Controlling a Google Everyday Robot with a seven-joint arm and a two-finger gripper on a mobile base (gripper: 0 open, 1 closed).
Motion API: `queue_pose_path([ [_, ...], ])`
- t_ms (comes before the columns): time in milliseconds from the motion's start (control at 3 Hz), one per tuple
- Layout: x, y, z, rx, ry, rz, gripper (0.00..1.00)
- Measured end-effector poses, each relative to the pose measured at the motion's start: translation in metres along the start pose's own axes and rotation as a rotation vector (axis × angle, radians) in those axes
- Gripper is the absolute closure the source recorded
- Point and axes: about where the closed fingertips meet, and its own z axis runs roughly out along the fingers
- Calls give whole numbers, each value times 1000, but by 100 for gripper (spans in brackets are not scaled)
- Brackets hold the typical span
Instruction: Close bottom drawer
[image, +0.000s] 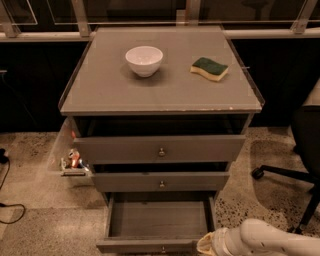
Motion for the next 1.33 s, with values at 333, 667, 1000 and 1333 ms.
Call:
queue_pose_path([
  [333,9,-11,39,0,-12,-78,100],
  [667,27,-21,71,-25,-11,-106,100],
  [1000,45,-20,95,-53,-12,-107,100],
  [1333,56,-12,114,-81,-7,-112,100],
])
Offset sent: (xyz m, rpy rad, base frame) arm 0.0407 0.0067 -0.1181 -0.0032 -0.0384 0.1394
